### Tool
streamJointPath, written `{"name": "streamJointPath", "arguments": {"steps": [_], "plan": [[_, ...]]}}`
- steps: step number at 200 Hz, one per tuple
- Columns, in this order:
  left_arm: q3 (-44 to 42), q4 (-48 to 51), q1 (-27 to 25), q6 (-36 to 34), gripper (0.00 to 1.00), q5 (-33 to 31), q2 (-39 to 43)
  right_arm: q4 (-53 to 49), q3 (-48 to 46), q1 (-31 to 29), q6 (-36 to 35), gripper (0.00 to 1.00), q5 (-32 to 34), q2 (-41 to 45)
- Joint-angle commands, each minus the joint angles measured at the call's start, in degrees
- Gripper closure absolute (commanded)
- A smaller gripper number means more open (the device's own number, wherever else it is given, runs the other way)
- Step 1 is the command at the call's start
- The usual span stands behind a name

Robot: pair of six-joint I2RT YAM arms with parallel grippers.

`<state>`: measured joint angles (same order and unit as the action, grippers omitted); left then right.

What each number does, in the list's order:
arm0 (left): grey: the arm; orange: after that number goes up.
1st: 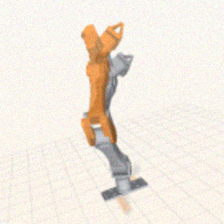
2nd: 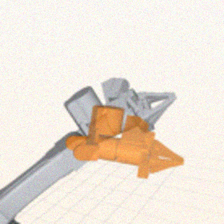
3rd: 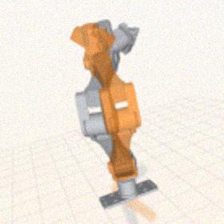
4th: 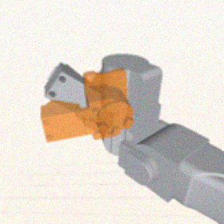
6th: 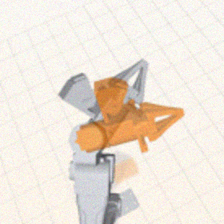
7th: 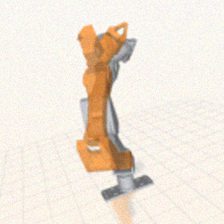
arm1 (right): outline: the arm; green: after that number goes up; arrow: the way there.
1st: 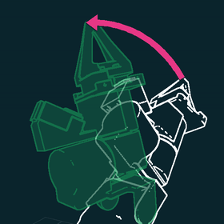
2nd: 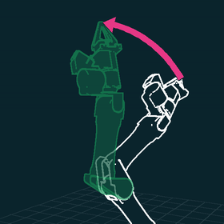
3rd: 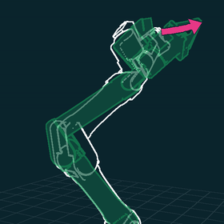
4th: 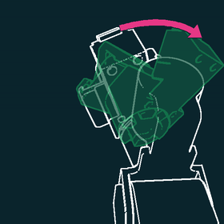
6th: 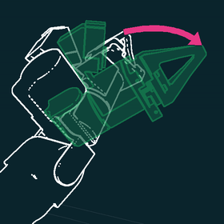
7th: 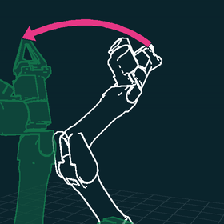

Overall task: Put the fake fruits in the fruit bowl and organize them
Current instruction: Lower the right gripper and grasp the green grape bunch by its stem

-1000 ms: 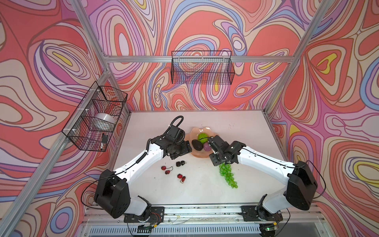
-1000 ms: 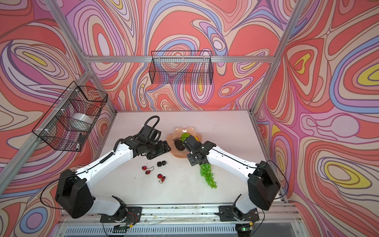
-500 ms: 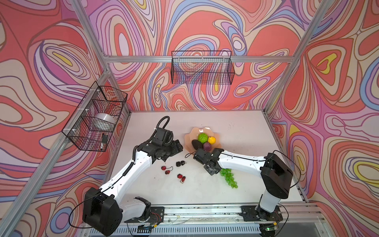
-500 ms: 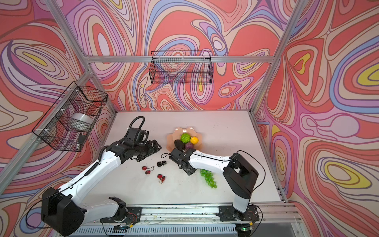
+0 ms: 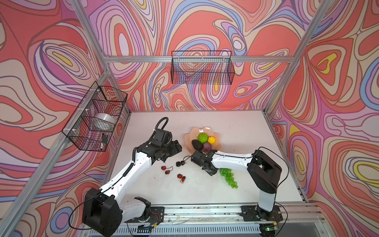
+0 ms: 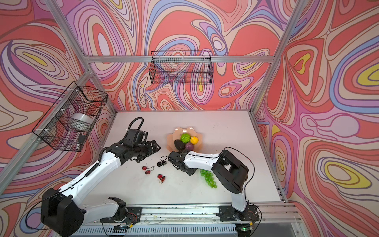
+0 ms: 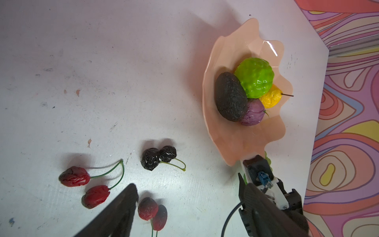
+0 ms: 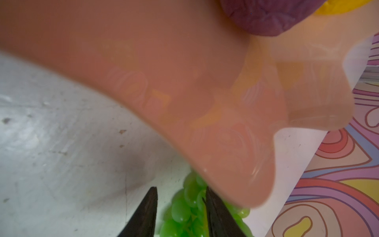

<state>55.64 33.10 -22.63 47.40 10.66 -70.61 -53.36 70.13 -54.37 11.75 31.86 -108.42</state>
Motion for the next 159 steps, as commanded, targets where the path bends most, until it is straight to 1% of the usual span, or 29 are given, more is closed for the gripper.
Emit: {"name": "streamJointPath", "arguments": {"steps": [1, 39, 74, 90, 124, 142, 159], "plan": [[-0.63, -0.45, 0.46, 0.68, 0.15, -0.18, 0.83, -0.64, -0.76, -0.24, 1.85, 0.58, 4.22, -0.54], [-0.88, -0.58, 0.52, 0.94, 0.15, 0.4, 0.64, 0.79, -2.25, -0.3, 3.17, 0.59, 4.51, 0.9], [-1.31, -0.8, 0.49, 1.23, 0.15, 0.51, 0.71, 0.69, -2.14, -0.24, 2.87, 0.59, 6.9, 0.4], [-1.25, -0.78, 0.55, 1.34, 0.15, 0.73, 0.64, 0.63, -1.88, -0.29, 2.95, 0.64, 7.77, -0.43], [-1.49, -0.88, 0.48, 1.65, 0.15, 0.91, 0.82, 0.18, -1.76, -0.25, 4.1, 0.74, 7.43, -0.54], [-1.5, -0.94, 0.56, 1.82, 0.15, 1.12, 0.58, -0.29, -1.66, -0.24, 4.47, 0.82, 7.69, -0.55], [-1.41, -0.96, 0.49, 1.77, 0.15, 1.26, 0.31, -0.52, -1.58, -0.28, 4.65, 0.87, 7.69, -0.41]]}}
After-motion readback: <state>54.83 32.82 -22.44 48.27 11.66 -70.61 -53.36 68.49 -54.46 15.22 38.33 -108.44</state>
